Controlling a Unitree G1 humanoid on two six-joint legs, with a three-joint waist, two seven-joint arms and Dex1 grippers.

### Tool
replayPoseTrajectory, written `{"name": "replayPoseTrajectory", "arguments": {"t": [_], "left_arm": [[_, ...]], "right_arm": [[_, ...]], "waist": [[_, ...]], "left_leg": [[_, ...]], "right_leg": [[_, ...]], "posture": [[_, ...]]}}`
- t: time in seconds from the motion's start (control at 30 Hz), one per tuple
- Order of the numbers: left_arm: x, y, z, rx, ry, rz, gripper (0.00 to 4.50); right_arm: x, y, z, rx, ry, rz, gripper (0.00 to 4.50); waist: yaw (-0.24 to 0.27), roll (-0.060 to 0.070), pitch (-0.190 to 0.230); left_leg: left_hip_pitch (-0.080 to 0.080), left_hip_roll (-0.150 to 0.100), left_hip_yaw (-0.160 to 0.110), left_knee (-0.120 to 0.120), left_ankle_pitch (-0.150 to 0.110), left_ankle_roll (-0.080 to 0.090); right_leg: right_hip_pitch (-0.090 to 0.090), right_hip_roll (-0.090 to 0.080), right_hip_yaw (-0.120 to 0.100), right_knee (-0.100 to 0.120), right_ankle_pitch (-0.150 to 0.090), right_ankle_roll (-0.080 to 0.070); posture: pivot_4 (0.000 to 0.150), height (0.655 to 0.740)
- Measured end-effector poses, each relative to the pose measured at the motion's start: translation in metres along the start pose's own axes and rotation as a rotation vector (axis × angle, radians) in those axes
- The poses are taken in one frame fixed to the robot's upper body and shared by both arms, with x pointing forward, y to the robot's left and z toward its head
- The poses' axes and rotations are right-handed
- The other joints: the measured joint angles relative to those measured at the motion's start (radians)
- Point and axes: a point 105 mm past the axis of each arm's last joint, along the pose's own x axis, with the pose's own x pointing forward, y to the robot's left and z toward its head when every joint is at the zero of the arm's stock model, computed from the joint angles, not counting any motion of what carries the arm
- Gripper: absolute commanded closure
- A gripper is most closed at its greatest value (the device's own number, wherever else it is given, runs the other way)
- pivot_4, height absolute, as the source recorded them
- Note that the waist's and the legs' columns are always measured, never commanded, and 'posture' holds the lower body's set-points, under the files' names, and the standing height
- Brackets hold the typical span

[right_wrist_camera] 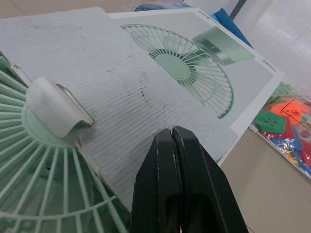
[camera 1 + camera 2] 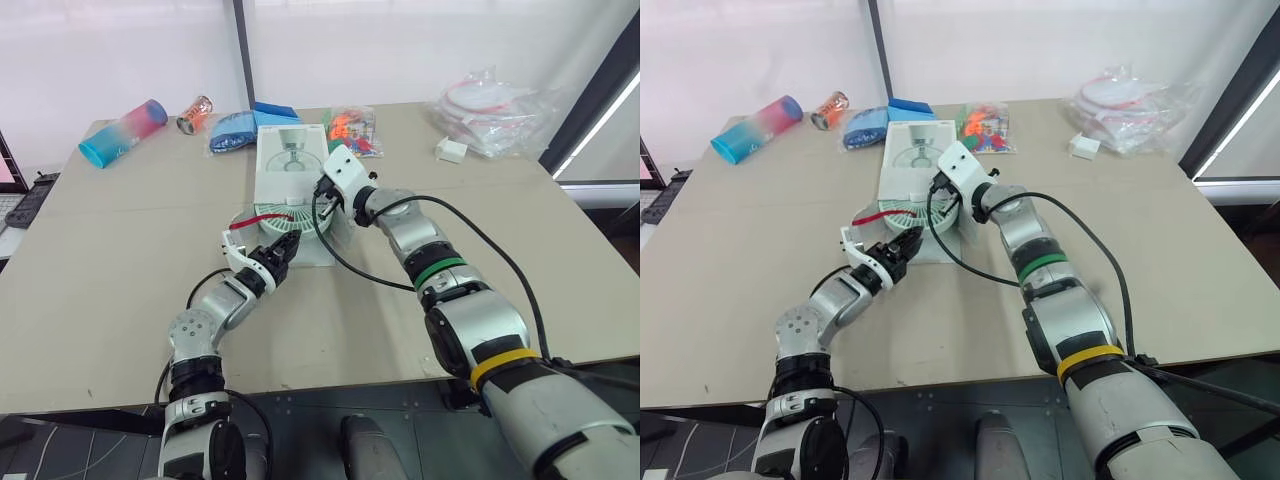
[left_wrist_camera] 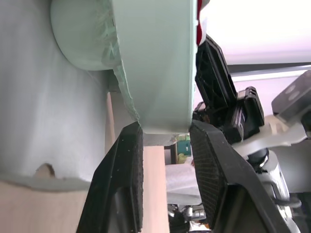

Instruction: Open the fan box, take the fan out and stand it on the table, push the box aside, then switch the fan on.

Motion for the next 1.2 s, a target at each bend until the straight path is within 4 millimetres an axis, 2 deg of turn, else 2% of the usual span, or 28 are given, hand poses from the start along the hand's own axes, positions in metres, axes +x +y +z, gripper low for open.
{"name": "replayPoseTrajectory", "arguments": {"t": [0.07, 0.1, 0.2, 0.23, 0.33, 0.37, 0.43, 0.53, 0.6, 0.83, 1.2], "left_arm": [[0.0, 0.0, 0.0, -0.011, -0.009, 0.001, 1.13], [0.0, 0.0, 0.0, -0.012, -0.013, 0.002, 0.91], [0.002, -0.001, 0.006, -0.014, -0.05, 0.004, 0.91], [0.011, -0.004, 0.012, -0.002, -0.084, 0.006, 0.91], [0.019, -0.001, 0.017, -0.003, -0.108, 0.023, 0.91], [0.022, 0.0, 0.017, -0.003, -0.109, 0.027, 1.3], [0.027, 0.004, 0.019, -0.003, -0.112, 0.046, 1.64], [0.029, 0.005, 0.019, -0.014, -0.118, 0.031, 2.7], [0.029, 0.004, 0.019, -0.015, -0.119, 0.018, 3.07], [0.021, 0.005, 0.015, -0.027, -0.103, 0.022, 3.07], [-0.012, 0.004, 0.009, -0.056, -0.019, 0.071, 3.07]], "right_arm": [[0.0, 0.0, 0.0, -0.001, 0.0, 0.0, 4.5], [0.0, 0.0, 0.0, -0.002, 0.0, 0.001, 4.5], [0.0, 0.001, 0.0, -0.008, 0.002, 0.002, 4.5], [0.001, 0.002, 0.0, -0.012, 0.001, 0.005, 4.5], [0.001, 0.002, 0.001, -0.018, -0.002, 0.008, 4.5], [0.001, 0.003, 0.002, -0.02, -0.004, 0.01, 4.5], [0.001, 0.003, 0.002, -0.024, -0.002, 0.009, 4.5], [0.001, 0.002, 0.002, -0.027, -0.003, 0.007, 4.5], [0.001, 0.002, 0.003, -0.03, -0.003, 0.008, 4.5], [0.002, 0.003, 0.003, -0.035, -0.002, 0.01, 4.5], [0.004, 0.008, 0.003, -0.039, -0.001, 0.022, 4.5]], "waist": [[0.001, 0.0, 0.0], [0.001, 0.0, 0.0], [0.001, 0.0, 0.0], [0.002, 0.0, 0.0], [0.002, 0.0, 0.0], [0.002, 0.0, 0.0], [0.001, 0.0, 0.0], [0.001, 0.0, 0.0], [0.0, 0.0, 0.0], [-0.001, 0.0, 0.0], [0.0, -0.002, -0.002]], "left_leg": [[0.0, 0.0, 0.0, 0.0, 0.0, 0.0], [0.0, 0.0, 0.0, 0.0, 0.0, 0.0], [0.0, 0.0, 0.0, 0.0, 0.0, 0.0], [0.0, 0.0, 0.0, 0.0, 0.0, 0.0], [0.0, 0.0, 0.0, 0.0, 0.0, 0.0], [0.0, 0.0, 0.0, 0.0, 0.0, 0.0], [0.0, 0.0, 0.0, 0.0, 0.0, 0.0], [0.0, 0.0, 0.0, 0.0, 0.0, 0.0], [0.0, 0.0, 0.0, 0.0, 0.0, 0.0], [0.0, 0.0, 0.0, 0.0, 0.0, 0.0], [0.002, 0.0, 0.0, 0.0, 0.0, 0.0]], "right_leg": [[0.0, 0.0, 0.0, 0.0, 0.0, 0.0], [0.0, 0.0, 0.0, 0.0, 0.0, 0.0], [0.0, 0.0, 0.0, 0.0, 0.0, 0.0], [0.0, 0.0, 0.0, 0.0, 0.0, 0.0], [0.0, 0.0, 0.0, -0.001, 0.0, 0.0], [0.0, 0.0, 0.0, -0.001, 0.0, 0.0], [0.0, 0.0, 0.0, -0.001, 0.0, 0.0], [0.0, 0.0, 0.0, -0.001, 0.0, 0.0], [0.0, 0.0, 0.0, -0.001, 0.0, 0.0], [0.0, 0.0, 0.0, -0.001, 0.0, 0.0], [0.001, 0.0, 0.001, 0.0, 0.0, 0.0]], "posture": [[0.15, 0.74], [0.15, 0.74], [0.15, 0.74], [0.15, 0.74], [0.15, 0.74], [0.15, 0.74], [0.15, 0.74], [0.15, 0.74], [0.15, 0.74], [0.15, 0.74], [0.15, 0.74]]}}
